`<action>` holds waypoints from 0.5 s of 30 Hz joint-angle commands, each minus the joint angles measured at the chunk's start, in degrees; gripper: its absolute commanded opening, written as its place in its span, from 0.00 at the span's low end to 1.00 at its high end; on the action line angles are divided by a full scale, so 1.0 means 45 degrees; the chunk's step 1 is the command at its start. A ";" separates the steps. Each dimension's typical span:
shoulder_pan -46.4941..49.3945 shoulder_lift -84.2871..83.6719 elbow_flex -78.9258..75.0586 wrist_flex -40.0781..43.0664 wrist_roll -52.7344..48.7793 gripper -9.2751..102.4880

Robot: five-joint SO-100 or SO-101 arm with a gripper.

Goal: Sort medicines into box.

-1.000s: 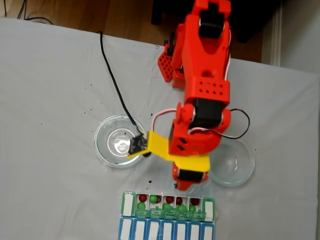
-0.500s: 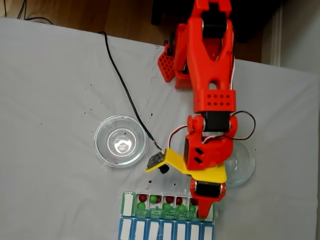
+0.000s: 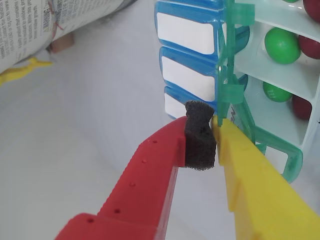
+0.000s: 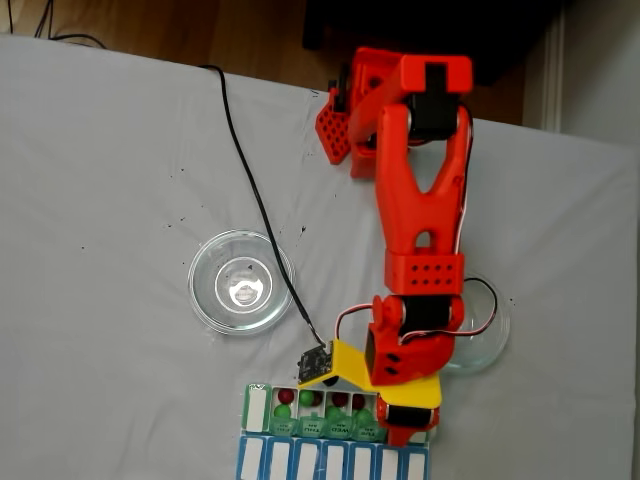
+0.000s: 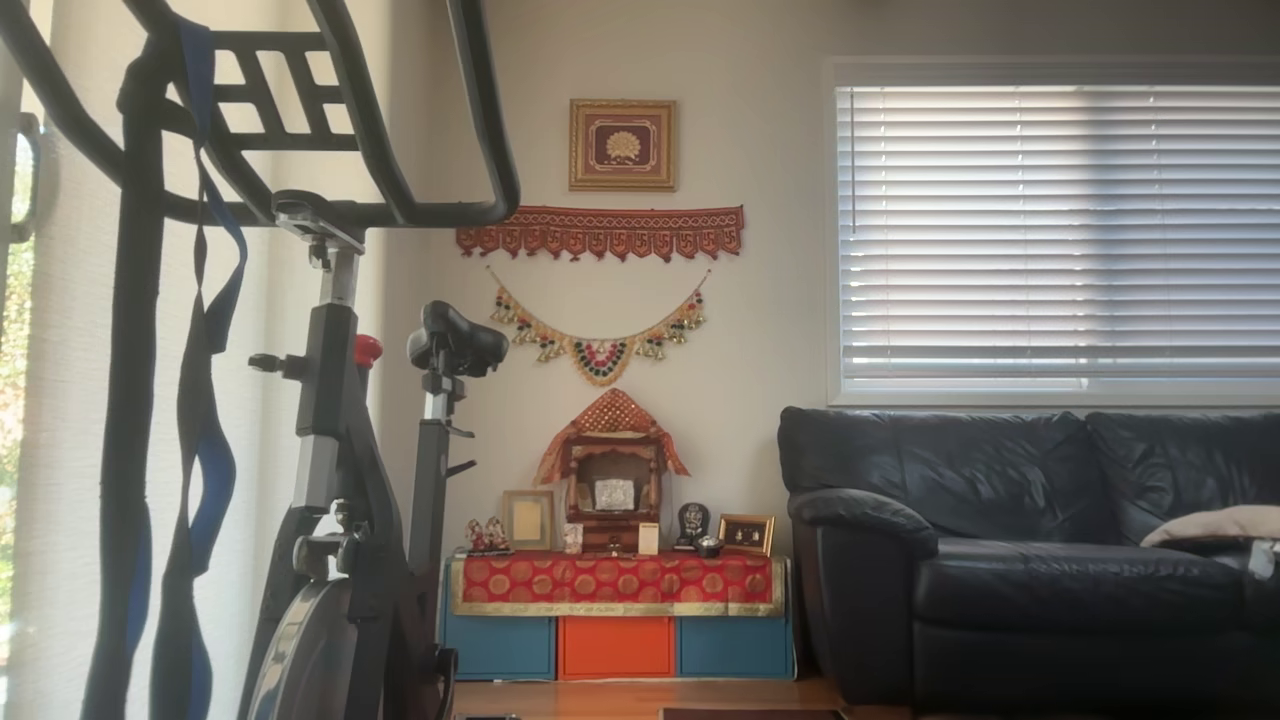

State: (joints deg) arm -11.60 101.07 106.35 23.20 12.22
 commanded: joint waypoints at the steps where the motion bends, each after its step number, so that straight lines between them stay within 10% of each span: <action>1: -0.0117 0.0332 -0.1094 0.0215 -0.0195 0.10; 15: -0.0117 -0.0508 -0.1348 0.2617 -0.0469 0.10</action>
State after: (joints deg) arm -11.60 98.53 104.68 33.57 10.20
